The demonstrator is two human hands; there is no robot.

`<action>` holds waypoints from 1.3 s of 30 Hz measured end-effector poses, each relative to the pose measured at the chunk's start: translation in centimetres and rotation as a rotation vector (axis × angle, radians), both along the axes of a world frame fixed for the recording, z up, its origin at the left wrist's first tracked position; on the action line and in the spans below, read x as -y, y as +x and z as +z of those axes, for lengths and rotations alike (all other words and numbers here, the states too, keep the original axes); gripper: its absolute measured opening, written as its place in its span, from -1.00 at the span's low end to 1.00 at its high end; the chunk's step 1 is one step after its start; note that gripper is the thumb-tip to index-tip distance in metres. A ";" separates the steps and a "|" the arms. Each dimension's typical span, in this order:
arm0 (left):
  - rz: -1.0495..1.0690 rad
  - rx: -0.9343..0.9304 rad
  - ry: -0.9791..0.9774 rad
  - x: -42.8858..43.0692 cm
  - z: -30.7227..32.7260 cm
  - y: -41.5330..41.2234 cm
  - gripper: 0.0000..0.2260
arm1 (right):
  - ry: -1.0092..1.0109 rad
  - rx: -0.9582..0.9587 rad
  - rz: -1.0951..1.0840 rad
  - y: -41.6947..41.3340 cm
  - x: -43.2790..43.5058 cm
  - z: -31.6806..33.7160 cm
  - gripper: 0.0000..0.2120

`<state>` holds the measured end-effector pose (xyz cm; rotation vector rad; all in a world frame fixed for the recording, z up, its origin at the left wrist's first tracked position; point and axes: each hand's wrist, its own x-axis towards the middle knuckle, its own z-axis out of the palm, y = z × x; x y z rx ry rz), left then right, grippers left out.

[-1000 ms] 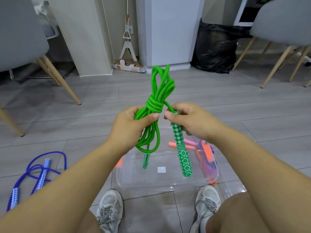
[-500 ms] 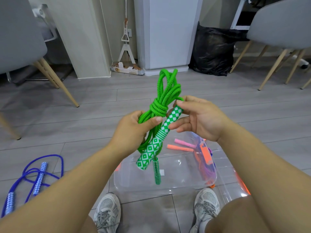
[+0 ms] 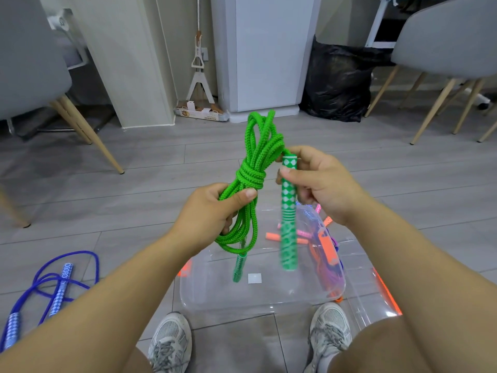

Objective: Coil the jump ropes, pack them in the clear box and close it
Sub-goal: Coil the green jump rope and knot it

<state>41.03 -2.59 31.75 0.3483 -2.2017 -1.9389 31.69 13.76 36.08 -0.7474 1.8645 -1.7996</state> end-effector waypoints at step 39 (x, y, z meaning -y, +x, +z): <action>0.190 0.073 -0.162 0.6 -1.3 -1.4 -0.63 | -0.096 0.056 -0.175 0.4 -1.5 2.1 -0.81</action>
